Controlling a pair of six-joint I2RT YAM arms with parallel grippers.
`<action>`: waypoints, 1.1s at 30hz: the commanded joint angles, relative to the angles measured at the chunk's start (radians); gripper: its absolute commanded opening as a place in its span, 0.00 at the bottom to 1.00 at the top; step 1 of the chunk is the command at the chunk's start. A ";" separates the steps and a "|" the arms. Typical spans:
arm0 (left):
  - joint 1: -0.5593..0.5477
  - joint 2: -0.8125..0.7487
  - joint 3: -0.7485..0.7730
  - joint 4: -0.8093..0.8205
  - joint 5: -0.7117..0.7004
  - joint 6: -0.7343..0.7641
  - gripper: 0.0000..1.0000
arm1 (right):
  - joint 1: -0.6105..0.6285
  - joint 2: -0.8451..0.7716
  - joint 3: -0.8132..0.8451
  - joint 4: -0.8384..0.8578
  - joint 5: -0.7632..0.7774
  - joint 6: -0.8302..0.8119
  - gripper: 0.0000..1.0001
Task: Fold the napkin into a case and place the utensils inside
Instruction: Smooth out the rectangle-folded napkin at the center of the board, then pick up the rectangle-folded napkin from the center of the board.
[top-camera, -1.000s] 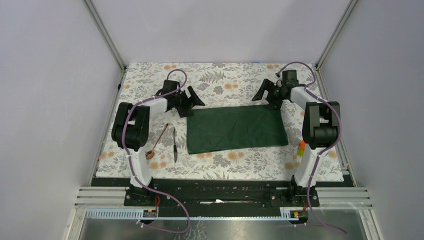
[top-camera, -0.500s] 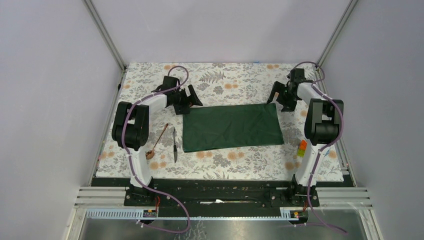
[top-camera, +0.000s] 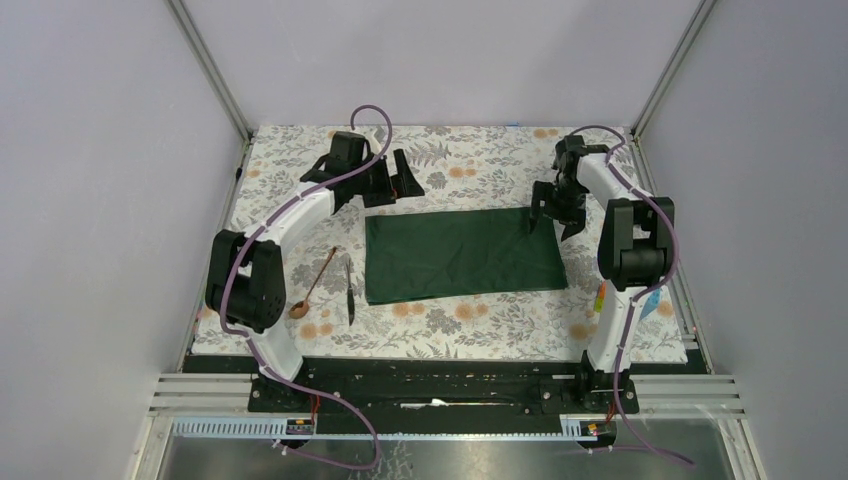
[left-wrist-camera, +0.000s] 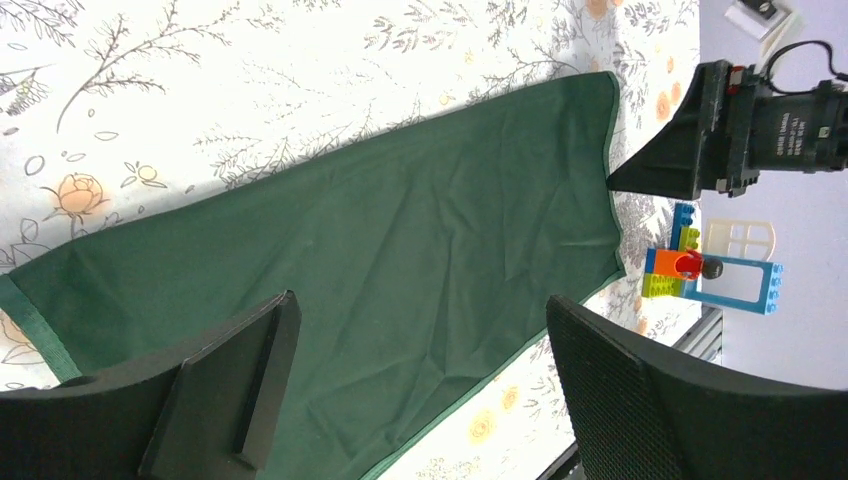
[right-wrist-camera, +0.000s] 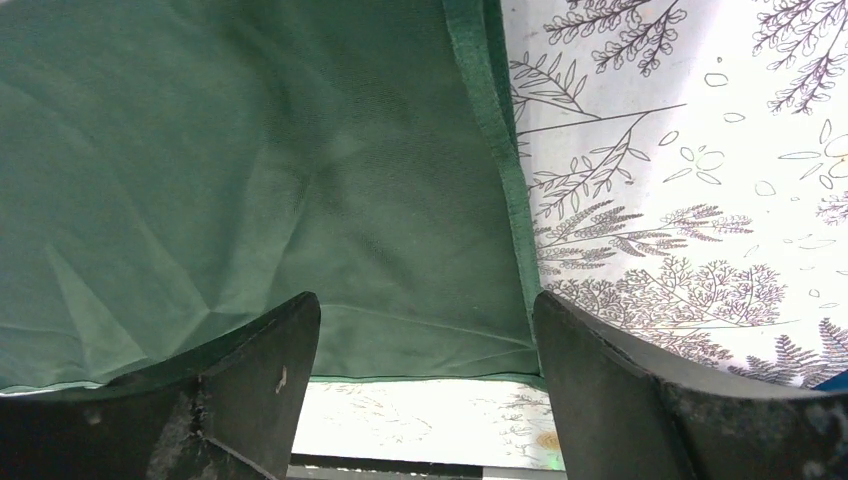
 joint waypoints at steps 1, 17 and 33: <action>0.010 -0.009 0.027 0.011 0.030 0.014 0.99 | -0.005 0.037 0.041 -0.076 0.010 -0.046 0.84; 0.005 0.014 0.022 0.029 0.105 -0.010 0.99 | -0.005 0.122 0.034 -0.026 0.090 -0.064 0.80; 0.006 -0.012 0.025 0.030 0.114 -0.011 0.99 | 0.046 0.113 -0.145 0.155 0.216 -0.016 0.52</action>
